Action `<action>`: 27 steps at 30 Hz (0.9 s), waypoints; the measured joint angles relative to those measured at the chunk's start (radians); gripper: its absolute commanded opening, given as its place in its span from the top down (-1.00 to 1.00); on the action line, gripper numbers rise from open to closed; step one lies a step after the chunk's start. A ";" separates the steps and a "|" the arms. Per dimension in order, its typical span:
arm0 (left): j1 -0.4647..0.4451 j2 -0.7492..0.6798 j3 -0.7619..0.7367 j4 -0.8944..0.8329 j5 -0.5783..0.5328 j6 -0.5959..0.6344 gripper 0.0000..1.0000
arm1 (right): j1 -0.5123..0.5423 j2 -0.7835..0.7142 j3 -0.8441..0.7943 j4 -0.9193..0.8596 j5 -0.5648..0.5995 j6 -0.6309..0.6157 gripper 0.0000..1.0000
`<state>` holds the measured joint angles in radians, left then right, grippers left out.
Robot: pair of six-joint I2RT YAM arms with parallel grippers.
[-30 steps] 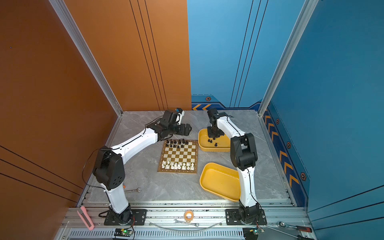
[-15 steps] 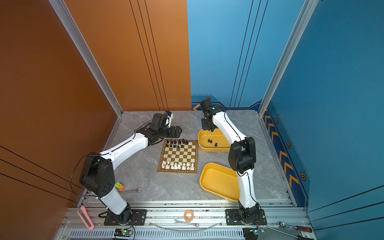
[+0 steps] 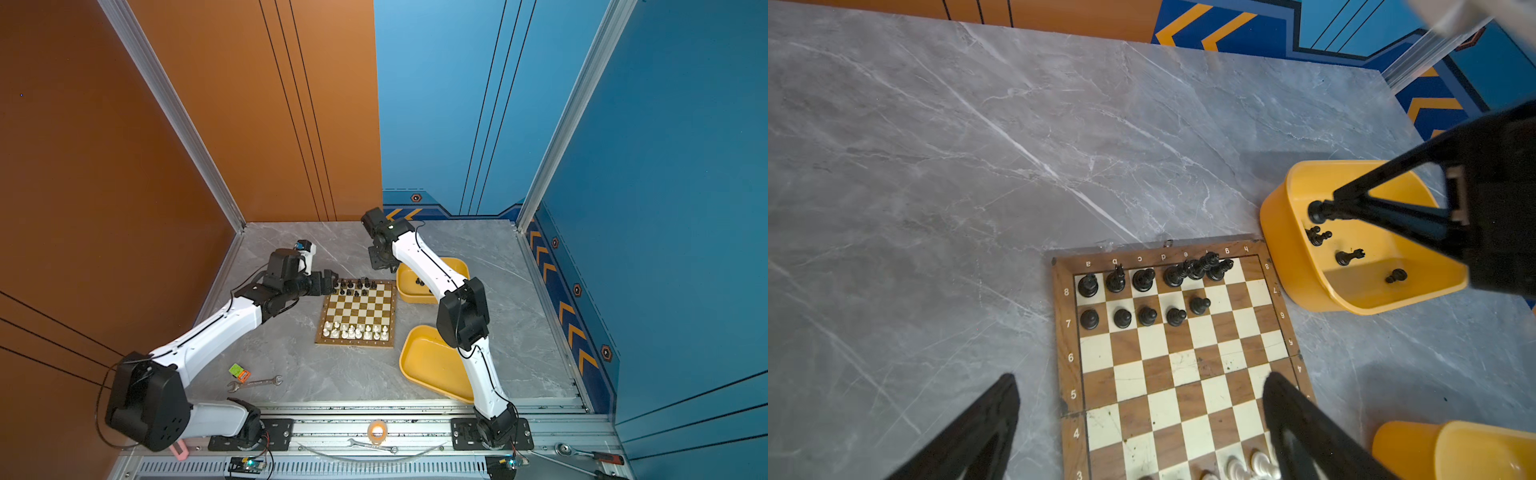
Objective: Set up the chess pieces on the board
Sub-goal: 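Lift the black piece with the right gripper and carry it over the board, then lower the black piece onto the farthest-rank corner square and open the right gripper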
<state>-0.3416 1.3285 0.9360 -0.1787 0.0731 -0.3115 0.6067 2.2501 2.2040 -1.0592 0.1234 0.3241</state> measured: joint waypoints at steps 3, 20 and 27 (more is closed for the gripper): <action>0.011 -0.038 -0.021 -0.015 0.007 0.000 -0.86 | 0.012 0.042 0.000 0.000 -0.015 0.014 0.92; 0.042 -0.111 -0.052 -0.059 0.017 0.000 -0.86 | 0.018 0.107 0.000 0.003 -0.044 0.043 0.92; 0.047 -0.111 -0.052 -0.058 0.019 0.000 -0.86 | 0.018 0.122 -0.006 0.004 -0.050 0.044 0.92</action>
<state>-0.2951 1.2175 0.8841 -0.2367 0.0917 -0.3111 0.6247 2.3722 2.1983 -1.0554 0.0731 0.3679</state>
